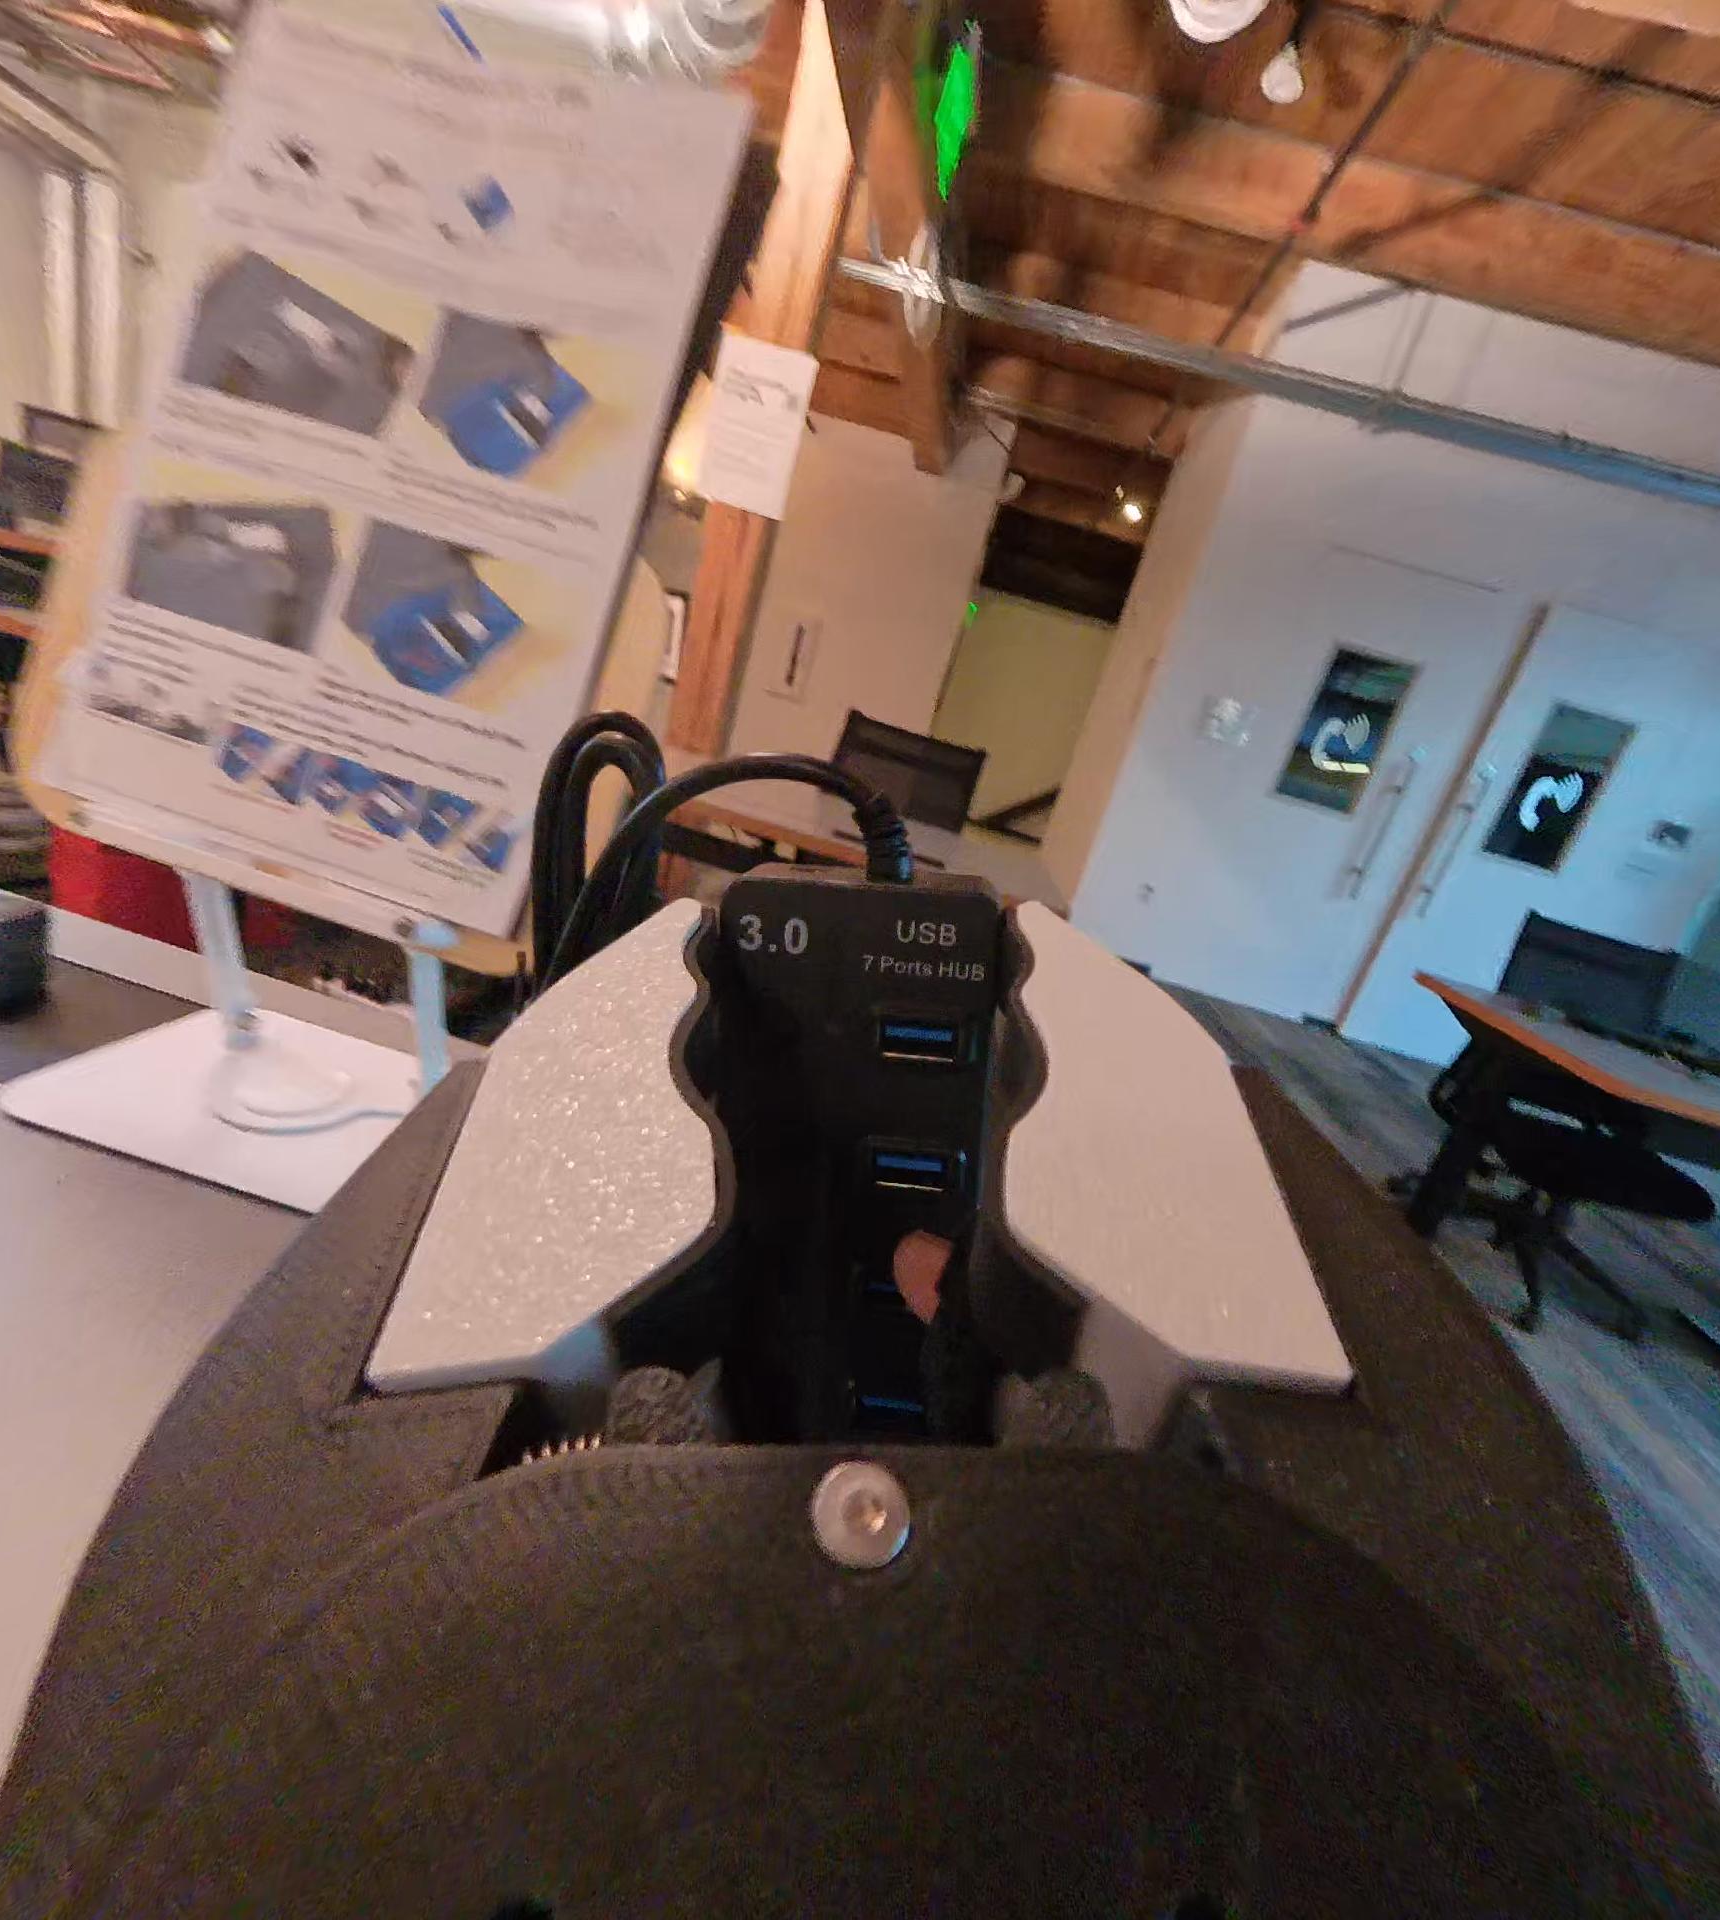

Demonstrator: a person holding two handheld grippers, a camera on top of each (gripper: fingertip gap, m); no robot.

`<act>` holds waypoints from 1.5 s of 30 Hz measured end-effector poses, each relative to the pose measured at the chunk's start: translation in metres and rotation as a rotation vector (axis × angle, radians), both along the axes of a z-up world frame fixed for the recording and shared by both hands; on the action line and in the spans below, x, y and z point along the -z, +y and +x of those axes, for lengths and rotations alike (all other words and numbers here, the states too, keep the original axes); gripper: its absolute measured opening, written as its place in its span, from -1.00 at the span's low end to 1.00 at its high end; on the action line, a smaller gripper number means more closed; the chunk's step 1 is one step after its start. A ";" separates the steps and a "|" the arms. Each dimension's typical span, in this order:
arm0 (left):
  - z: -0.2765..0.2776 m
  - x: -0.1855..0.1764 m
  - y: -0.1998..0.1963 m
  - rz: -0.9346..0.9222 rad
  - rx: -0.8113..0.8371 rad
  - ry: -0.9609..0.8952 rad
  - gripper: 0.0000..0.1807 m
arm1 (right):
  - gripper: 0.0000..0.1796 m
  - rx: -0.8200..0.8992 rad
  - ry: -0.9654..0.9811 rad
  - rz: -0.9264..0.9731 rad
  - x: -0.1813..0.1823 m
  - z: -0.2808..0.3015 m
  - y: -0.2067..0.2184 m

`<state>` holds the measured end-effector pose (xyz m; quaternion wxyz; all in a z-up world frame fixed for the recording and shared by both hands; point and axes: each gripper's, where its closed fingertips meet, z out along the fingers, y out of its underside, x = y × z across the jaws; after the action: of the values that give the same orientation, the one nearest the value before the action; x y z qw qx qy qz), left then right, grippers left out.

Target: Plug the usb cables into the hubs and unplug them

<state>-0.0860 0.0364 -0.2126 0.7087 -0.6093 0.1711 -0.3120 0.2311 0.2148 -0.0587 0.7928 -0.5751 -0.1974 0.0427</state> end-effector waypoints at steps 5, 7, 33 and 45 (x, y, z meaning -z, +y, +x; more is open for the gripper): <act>0.004 0.001 -0.002 0.016 0.006 0.035 0.11 | -0.42 0.084 -0.064 -0.104 0.053 0.027 0.045; 0.004 0.001 -0.002 0.013 0.007 0.024 0.10 | -0.42 0.112 -0.160 -0.182 0.076 0.030 0.056; 0.009 0.001 -0.005 0.044 0.020 0.077 0.06 | -0.03 0.020 -0.231 -0.349 0.111 -0.038 -0.006; 0.017 0.001 -0.011 0.093 0.031 0.150 0.03 | 0.30 -0.726 -0.101 -0.049 0.154 -0.222 -0.234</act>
<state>-0.0695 0.0251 -0.2141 0.7164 -0.5947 0.2476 -0.2681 0.0096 -0.0189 -0.2130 0.7013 -0.4878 -0.4262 0.2975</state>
